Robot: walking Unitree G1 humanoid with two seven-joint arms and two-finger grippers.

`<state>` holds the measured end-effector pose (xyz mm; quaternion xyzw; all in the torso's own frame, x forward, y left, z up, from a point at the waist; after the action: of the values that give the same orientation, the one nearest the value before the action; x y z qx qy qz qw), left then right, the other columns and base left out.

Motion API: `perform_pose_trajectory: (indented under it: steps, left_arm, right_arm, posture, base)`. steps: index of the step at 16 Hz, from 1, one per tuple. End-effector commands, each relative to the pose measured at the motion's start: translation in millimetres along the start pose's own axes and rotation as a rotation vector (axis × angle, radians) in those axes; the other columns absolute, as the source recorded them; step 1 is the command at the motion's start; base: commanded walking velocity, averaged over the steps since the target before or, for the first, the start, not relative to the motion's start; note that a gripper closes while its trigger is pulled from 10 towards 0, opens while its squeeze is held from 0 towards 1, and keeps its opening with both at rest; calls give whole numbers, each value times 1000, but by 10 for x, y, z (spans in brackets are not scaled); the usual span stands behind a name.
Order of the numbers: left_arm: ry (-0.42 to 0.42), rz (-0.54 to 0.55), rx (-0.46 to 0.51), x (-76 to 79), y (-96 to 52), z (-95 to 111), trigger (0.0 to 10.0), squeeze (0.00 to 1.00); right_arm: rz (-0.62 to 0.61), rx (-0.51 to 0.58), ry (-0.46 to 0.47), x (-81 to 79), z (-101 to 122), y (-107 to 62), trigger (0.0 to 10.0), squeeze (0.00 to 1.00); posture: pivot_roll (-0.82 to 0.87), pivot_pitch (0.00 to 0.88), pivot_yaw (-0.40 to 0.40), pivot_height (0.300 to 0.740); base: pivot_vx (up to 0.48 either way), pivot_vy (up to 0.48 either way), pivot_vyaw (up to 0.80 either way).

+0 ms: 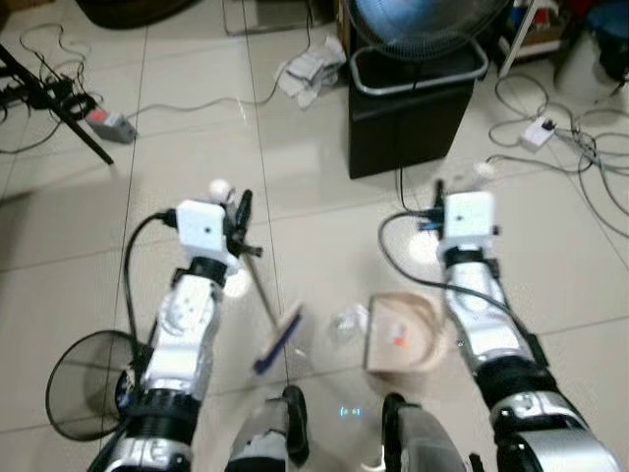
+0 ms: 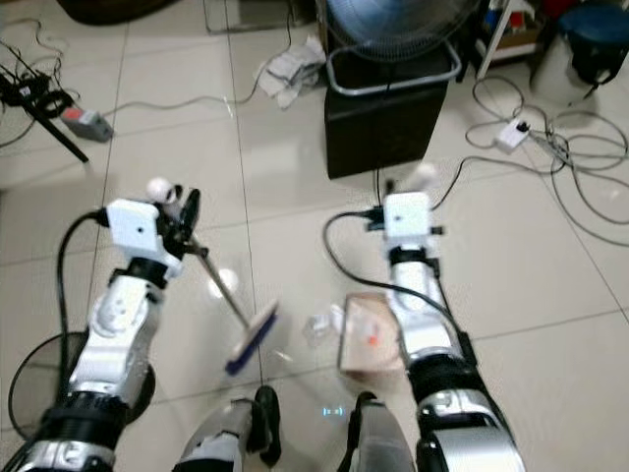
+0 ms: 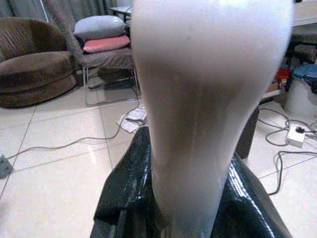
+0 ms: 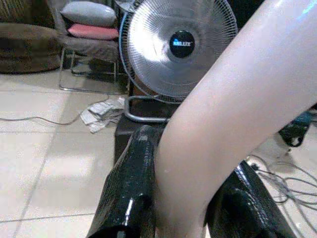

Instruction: Sweep floor

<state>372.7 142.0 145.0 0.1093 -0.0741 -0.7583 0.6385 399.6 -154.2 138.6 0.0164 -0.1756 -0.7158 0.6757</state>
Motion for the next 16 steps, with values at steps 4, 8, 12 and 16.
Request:
perform_pose_trajectory:
  steps: [4, 8, 12, 16]
  left_arm:
    - [-78, 11, -41, 183, 19, -137, 10000, 0]
    - [-256, 108, -94, 273, 75, -205, 10000, 0]
    - [-388, 73, -44, 433, 275, 8, 10000, 0]
    - [-394, -7, 8, 527, 441, 217, 10000, 0]
  right_arm:
    - [50, -41, -18, -290, -164, -148, 10000, 0]
    - [35, -65, -26, -267, -238, -175, 10000, 0]
    - [17, -57, -9, -156, -222, -133, 10000, 0]
    - [-48, -19, 100, 21, -141, -121, 10000, 0]
  posture:
    - [139, 337, 128, 740]
    - [135, 326, 129, 740]
    - [113, 290, 130, 740]
    - [83, 242, 137, 740]
  base:
    - [0, 0, 0]
    - [0, 0, 0]
    - [0, 0, 0]
    - [0, 0, 0]
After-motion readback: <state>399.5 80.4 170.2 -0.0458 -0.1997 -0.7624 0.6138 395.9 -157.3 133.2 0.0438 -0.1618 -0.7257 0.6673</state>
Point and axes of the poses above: a point about 5 cm out from each wrist's last joint towards the gripper, its own y axis pointing out of the wrist towards the gripper, its own z axis along the axis of the wrist's last joint, x = y × z, the point moved 6 cm from there along y, pointing out of the wrist towards the gripper, and after that the axes turned 1 degree about y, right-handed, at the moved point
